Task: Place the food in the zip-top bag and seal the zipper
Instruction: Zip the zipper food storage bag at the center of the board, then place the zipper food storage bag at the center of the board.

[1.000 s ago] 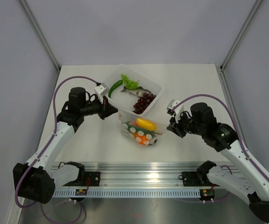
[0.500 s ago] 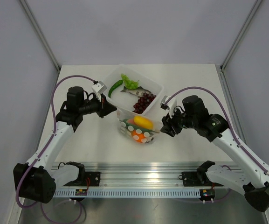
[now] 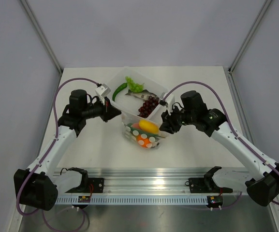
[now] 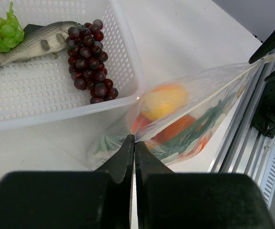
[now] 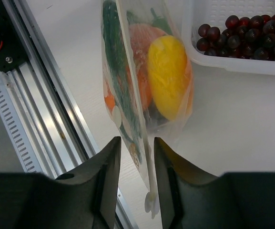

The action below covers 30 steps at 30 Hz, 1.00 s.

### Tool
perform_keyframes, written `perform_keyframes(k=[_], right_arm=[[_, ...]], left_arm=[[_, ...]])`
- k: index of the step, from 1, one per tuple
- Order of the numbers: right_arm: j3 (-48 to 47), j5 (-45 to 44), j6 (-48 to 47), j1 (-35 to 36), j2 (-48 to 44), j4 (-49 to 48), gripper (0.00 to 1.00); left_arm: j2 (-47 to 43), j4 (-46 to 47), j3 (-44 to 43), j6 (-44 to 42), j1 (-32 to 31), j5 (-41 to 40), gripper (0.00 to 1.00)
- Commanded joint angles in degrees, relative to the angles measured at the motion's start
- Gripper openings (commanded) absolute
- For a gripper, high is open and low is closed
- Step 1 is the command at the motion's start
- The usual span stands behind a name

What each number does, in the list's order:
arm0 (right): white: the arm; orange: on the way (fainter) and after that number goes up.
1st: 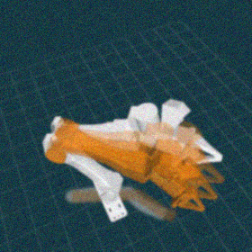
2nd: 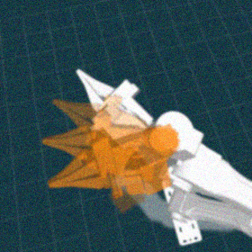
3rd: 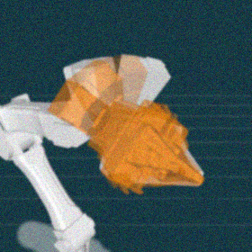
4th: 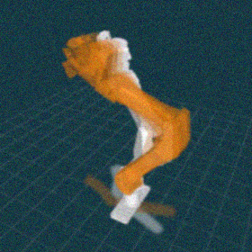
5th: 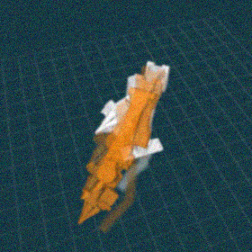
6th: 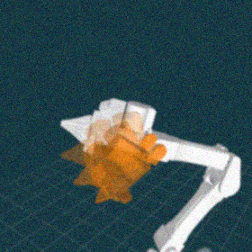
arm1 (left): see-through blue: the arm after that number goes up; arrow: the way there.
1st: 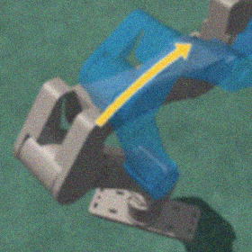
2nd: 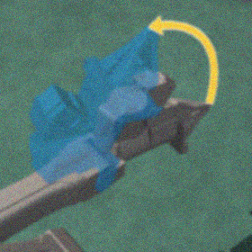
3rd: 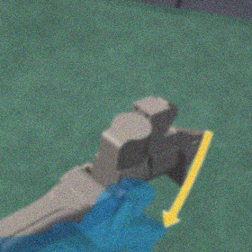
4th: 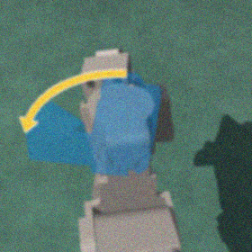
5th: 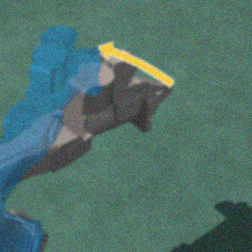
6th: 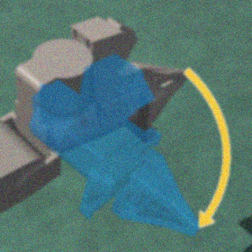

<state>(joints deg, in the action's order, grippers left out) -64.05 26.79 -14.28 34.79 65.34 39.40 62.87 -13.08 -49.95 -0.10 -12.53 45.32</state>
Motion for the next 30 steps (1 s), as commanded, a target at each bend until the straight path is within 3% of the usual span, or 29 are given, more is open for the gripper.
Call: perform_keyframes(k=[1, 6, 11, 15, 18, 22, 30], right_arm=[[0.06, 0.47, 2.06, 0.37, 1.01, -4.85, 0.39], [0.42, -5.41, 5.14, 0.37, 2.07, -7.23, 0.01], [3.3, -20.96, 6.45, 0.28, -4.42, -9.41, 0.0], [6.04, -32.21, 7.17, 0.28, -14.69, -11.19, 0.0], [4.47, -39.07, 6.2, 0.28, -17.69, -6.37, 0.0], [1.22, -49.6, 6.2, 0.28, -20.42, -1.08, 0.0], [0.16, -66.94, 6.46, 0.28, -23.15, -2.13, 0.0]], left_arm=[[-0.03, 3.94, -2.08, 1.5, -0.21, 1.17, 0.0], [0.41, 4.73, -2.25, 3.52, -0.3, 2.14, 0.0], [1.29, 6.67, -3.22, 7.04, -3.71, 4.34, 0.0], [2.16, 7.01, -5.76, 7.57, -12.32, 1.36, 0.0], [4.79, 9.03, -9.01, 9.41, -20.66, -0.57, 0.0], [11.29, 12.54, -14.37, 10.73, -25.68, -1.46, 0.0], [32.38, 14.31, -38.5, 12.4, -28.25, -6.11, 0.0]])
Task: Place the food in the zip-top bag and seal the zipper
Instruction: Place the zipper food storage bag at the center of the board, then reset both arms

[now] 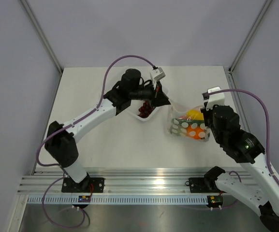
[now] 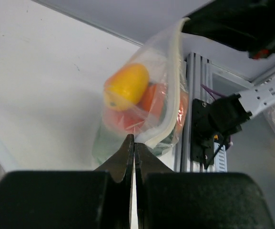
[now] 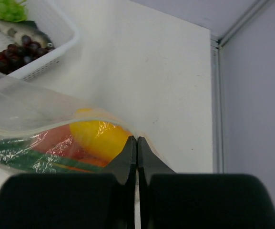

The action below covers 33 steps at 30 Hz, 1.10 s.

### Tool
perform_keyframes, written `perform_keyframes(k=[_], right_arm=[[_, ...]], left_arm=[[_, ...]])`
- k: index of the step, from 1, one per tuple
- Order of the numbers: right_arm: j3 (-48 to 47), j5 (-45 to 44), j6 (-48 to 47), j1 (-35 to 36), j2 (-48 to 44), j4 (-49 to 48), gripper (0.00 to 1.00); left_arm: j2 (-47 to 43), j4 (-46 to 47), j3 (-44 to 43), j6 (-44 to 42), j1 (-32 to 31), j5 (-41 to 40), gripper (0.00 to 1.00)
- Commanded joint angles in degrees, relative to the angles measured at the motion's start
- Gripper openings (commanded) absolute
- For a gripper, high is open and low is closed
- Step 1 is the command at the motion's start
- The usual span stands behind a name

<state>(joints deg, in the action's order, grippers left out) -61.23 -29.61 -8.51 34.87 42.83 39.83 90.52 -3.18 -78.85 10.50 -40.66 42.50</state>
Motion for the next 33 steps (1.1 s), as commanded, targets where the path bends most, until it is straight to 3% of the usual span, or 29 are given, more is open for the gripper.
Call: perform_keyframes(k=[1, 3, 4, 5, 7, 8, 9, 11, 13, 15, 19, 23, 24, 25, 33], right_arm=[[-2.75, -11.08, 0.87, 0.2, -0.64, -2.74, 0.0], [-2.23, -11.09, 1.13, 0.11, -1.43, -4.41, 0.0], [-1.35, -9.43, 1.22, 0.19, -1.95, -5.11, 0.0], [-0.74, -7.77, 1.39, 0.2, -2.39, -6.34, 0.0], [0.84, -0.94, 1.48, 0.2, -3.01, -6.53, 0.0], [1.03, 2.76, 1.22, 0.2, -2.75, -5.65, 0.0], [1.11, 6.28, 1.65, 0.2, -1.27, -4.69, 0.02], [0.5, 18.32, 4.19, 0.2, 1.28, -0.91, 0.2], [0.76, 25.63, 6.48, 0.2, 5.06, 1.72, 0.47], [1.11, 27.93, 7.54, 0.2, 7.52, 2.35, 0.5], [1.56, 20.05, 10.35, 0.2, 7.45, 0.69, 0.56], [0.24, 7.22, 17.55, 0.2, 6.92, -0.55, 0.77], [-0.55, 3.71, 19.05, 0.2, 7.09, -0.55, 0.95], [-1.16, 2.55, 21.76, 0.2, 7.44, -0.11, 0.99], [-6.7, -7.89, 33.98, 0.2, 14.03, 6.21, 0.99]], left_arm=[[8.93, 4.58, -11.83, 1.89, -0.12, -3.56, 0.0], [12.3, 5.02, -16.23, 2.77, -0.12, -4.79, 0.04], [14.05, 4.76, -19.82, 2.86, -0.12, -5.67, 0.12], [16.16, 4.41, -21.16, 2.86, -0.03, -6.63, 0.38], [17.75, 3.36, -24.05, 3.03, 0.32, -10.05, 0.73], [18.11, 1.09, -24.68, 2.95, 0.5, -11.98, 0.99], [17.76, -1.8, -25.12, 2.51, 1.11, -14.7, 0.99], [15.67, -4.19, -24.43, 1.63, 2.08, -17.44, 0.99], [12.94, -6.31, -23.2, 1.63, 4.27, -20.78, 0.99], [7.95, -8.58, -21.18, 0.32, 6.03, -24.46, 0.99], [-0.5, -12.72, -17.58, -4.69, 6.56, -33.34, 0.99], [-8.59, -14.22, -11.34, -5.06, 6.56, -38.36, 0.99], [-10.0, -14.57, -8.54, -4.71, 6.56, -39.94, 0.99], [-13.06, -14.75, -6.69, -4.01, 6.56, -40.73, 0.99], [-24.5, -21.86, 4.84, 4.87, 6.56, -48.74, 0.99]])
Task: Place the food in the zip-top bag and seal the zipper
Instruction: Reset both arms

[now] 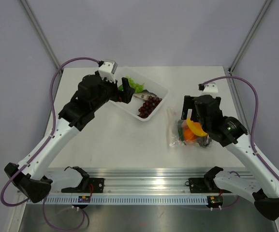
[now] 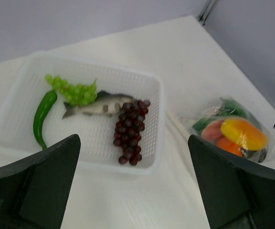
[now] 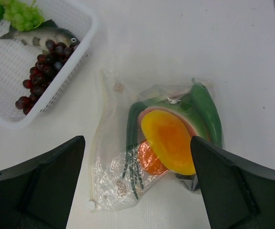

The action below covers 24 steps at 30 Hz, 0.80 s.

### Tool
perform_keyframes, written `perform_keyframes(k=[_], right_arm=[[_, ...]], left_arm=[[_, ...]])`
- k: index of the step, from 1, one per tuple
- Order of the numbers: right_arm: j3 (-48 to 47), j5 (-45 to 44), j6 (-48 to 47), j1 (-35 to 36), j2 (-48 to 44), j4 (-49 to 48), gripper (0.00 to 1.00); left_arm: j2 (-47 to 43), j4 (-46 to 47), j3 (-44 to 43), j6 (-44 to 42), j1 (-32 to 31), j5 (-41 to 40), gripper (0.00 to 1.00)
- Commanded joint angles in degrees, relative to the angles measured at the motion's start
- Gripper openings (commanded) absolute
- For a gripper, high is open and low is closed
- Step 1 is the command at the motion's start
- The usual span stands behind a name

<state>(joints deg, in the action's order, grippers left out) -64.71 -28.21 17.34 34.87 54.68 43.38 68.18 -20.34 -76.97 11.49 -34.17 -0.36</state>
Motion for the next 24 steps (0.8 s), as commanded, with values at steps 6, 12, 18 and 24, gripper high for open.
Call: perform_keyframes(k=[6, 12, 18, 24], right_arm=[[-7.01, -20.66, 21.85, 0.2, 7.11, 11.99, 0.99], [-4.65, -19.96, 22.73, 0.2, 5.71, 9.63, 1.0], [-1.83, -20.57, 25.46, 0.11, 2.81, 8.49, 0.99], [-0.77, -22.15, 28.27, 0.2, 1.66, 9.7, 1.0]], left_arm=[[-13.24, -8.75, 13.23, 6.18, 0.07, -9.48, 0.99], [-22.9, -10.86, 21.24, 8.2, 0.07, -14.22, 0.99], [-26.61, -10.95, 25.29, 9.7, 0.07, -16.07, 0.99], [-26.61, -11.48, 25.2, 10.05, 0.07, -16.78, 0.99]])
